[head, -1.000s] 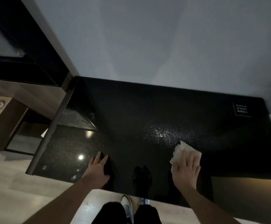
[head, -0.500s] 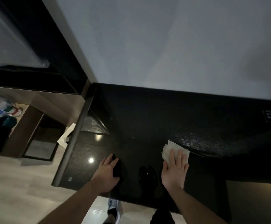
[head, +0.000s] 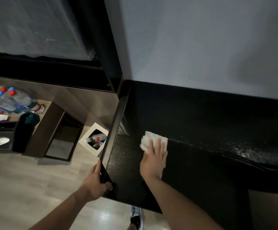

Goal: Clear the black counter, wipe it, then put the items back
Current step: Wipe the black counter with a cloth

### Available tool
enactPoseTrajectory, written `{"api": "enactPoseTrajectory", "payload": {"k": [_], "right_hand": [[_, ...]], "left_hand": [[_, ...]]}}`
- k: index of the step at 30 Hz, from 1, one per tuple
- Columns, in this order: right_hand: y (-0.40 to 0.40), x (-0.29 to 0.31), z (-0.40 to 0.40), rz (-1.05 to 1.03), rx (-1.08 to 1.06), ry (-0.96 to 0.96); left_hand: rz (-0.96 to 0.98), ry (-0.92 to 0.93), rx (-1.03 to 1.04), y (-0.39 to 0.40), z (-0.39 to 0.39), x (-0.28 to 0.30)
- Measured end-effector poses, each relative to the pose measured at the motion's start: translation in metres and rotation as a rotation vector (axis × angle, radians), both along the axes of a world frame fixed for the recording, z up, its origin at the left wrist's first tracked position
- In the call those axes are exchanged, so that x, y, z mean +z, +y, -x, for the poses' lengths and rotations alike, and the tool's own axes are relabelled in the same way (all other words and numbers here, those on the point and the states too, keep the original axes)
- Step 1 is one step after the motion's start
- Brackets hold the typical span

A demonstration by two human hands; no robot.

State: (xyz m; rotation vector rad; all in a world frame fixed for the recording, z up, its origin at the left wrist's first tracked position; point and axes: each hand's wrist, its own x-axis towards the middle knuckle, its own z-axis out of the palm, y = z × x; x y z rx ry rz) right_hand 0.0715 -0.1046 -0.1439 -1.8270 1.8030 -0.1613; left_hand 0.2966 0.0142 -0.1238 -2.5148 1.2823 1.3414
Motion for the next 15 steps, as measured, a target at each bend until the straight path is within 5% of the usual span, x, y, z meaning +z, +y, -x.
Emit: {"api": "enactPoseTrajectory", "payload": {"k": [4,8,15], "right_hand": [[0.006,0.01,-0.086,-0.065,0.086,-0.154],[0.013,0.036,-0.143,-0.242,0.052,-0.509],[0.01,0.074,-0.051,-0.122,-0.203,-0.661]], "left_hand": [[0.009,0.074,0.055,0.009,-0.012,-0.004],[-0.005,0.113,0.047,0.011,-0.023,-0.01],[-0.002,0.174,0.037,0.0,-0.035,-0.004]]}}
